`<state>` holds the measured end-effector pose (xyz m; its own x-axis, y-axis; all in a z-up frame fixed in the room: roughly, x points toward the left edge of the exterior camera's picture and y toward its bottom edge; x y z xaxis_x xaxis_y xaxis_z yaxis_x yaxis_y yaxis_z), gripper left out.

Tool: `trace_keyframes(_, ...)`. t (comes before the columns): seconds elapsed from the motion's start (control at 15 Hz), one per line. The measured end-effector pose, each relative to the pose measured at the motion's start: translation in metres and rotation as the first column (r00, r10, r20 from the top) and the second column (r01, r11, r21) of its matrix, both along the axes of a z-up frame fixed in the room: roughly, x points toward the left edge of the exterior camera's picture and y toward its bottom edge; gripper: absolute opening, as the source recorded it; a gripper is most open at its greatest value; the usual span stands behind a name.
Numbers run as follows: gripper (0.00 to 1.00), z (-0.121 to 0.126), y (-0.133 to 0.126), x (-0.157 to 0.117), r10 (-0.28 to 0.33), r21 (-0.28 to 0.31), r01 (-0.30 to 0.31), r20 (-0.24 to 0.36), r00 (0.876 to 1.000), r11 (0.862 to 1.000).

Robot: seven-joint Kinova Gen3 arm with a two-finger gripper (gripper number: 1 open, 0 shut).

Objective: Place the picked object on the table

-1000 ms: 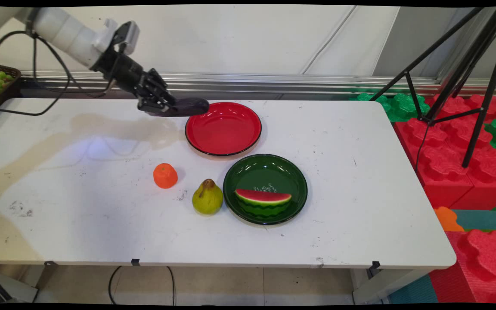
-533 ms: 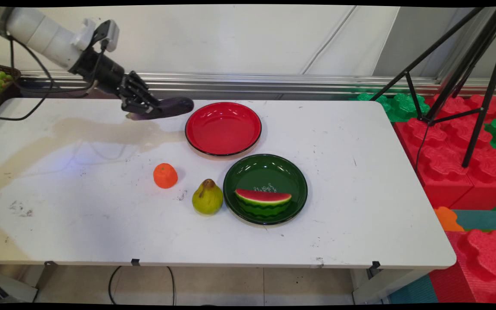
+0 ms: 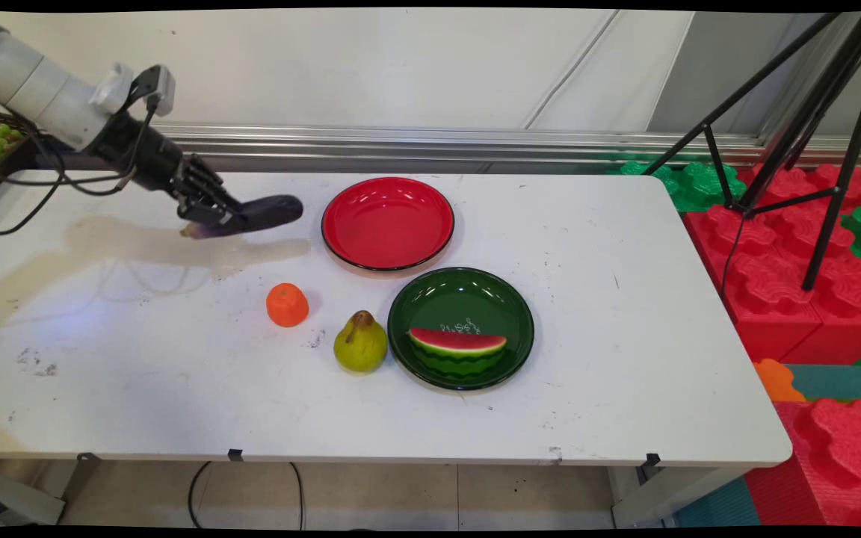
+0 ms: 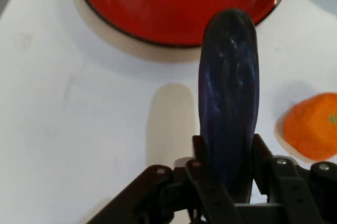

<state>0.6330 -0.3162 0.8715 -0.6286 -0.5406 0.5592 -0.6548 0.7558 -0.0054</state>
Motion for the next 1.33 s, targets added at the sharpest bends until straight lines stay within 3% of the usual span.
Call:
trace_keyframes(0.93, 0.00, -0.058, 0.024, -0.008, 0.086, 0.114, -0.090, 0.038, 0.996, 0.989)
trace_keyframes(1.0, 1.00, -0.060, 0.025, -0.009, 0.088, 0.116, -0.092, 0.038, 0.995, 0.989)
trace_keyframes(1.33, 1.00, -0.057, 0.027, -0.009, 0.094, 0.095, -0.096, 0.025, 0.995, 0.991)
